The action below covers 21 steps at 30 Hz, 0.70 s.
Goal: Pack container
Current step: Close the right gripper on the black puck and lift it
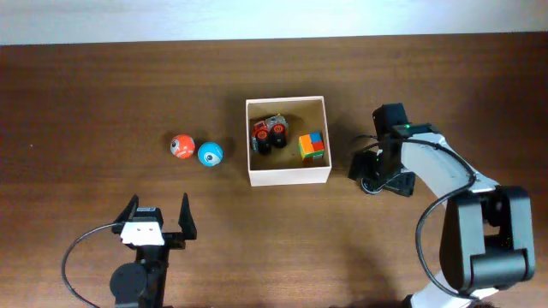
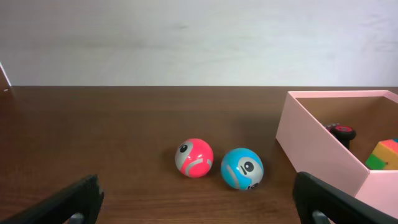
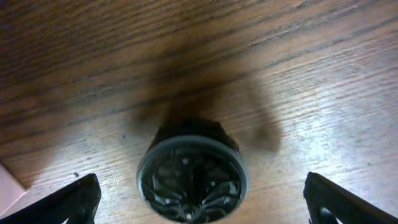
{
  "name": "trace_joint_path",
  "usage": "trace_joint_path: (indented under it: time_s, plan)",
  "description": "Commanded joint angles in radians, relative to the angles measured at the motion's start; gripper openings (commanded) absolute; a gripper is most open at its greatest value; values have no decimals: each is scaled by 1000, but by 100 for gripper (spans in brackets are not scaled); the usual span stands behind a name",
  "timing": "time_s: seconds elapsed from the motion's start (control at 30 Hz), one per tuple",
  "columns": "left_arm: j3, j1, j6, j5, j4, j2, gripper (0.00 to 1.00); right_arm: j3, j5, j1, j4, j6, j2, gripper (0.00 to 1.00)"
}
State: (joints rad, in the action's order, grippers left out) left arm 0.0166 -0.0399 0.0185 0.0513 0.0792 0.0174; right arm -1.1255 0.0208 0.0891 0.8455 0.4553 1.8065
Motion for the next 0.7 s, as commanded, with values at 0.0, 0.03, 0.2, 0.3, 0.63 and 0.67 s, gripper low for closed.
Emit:
trace_joint_path:
  time_s: [0.0,0.03,0.2,0.3,0.63,0.67]
  plan:
    - [-8,-4,-12,-6,0,-4,99,3,-6,-4,-13,-7,36,98]
    - [-8,-4,-12,-6,0,-4,99,3,-8,-4,-16,-7,42,99]
    - [-8,-4,-12,-6,0,-4,99,3,-10,-4,-24,-7,53,99]
    - [-8,-4,-12,-6,0,-4,99,3,-18,-4,-23,-7,53,99]
    - [-8,-4,-12,-6,0,-4,99,3,-32,-4,-19,-6,53,99]
    - [-8,-4,-12,-6,0,-4,99,3,-32,-4,-19,-6,53,99]
